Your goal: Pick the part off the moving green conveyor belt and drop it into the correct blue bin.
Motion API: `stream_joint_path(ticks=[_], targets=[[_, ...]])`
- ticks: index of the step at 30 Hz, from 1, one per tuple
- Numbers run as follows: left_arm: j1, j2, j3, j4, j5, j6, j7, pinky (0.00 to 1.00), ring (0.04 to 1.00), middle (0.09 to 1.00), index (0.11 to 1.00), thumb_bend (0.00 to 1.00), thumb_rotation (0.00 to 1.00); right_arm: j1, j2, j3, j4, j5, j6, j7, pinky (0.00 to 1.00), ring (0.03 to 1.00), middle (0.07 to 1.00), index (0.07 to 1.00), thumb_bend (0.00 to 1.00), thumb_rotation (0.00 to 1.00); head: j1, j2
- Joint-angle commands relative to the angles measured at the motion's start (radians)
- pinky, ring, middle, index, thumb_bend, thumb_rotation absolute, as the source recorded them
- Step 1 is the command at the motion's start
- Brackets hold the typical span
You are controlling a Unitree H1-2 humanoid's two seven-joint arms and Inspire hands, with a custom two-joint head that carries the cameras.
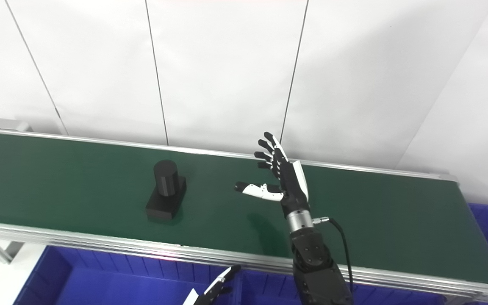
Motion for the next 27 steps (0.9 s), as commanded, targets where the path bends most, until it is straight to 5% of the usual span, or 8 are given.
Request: stream_joint_path(ticks=[1,15,27], targets=[[-0.015,-0.004,-0.001,-0.028,0.009,-0.035,0.014,0.86,0.94,0.955,0.926,0.86,0.88,-0.045,0.0,0.002,-0.02,-0.006,-0.033,-0.004,0.73,0.813,0.908,0.943,1.0,0.34,0.004,0.003],[-0.006,-0.009,-0.002,-0.043,0.0,-0.035,-0.003,0.86,0.933,0.949,0.922,0.88,0.87,-0.093,-0.025,0.088,0.084,-0.21,-0.032,-0.138,0.69,0.799,0.919,0.94,1.0,0.38,0.012,0.021],[0.0,-0.013,0.003,-0.053,0.001,-0.035,-0.019,0.84,0.929,0.943,0.922,0.87,0.86,-0.137,-0.045,0.083,0.151,-0.3,0.027,-0.149,0.73,0.853,0.908,0.946,1.0,0.41,0.012,0.018]])
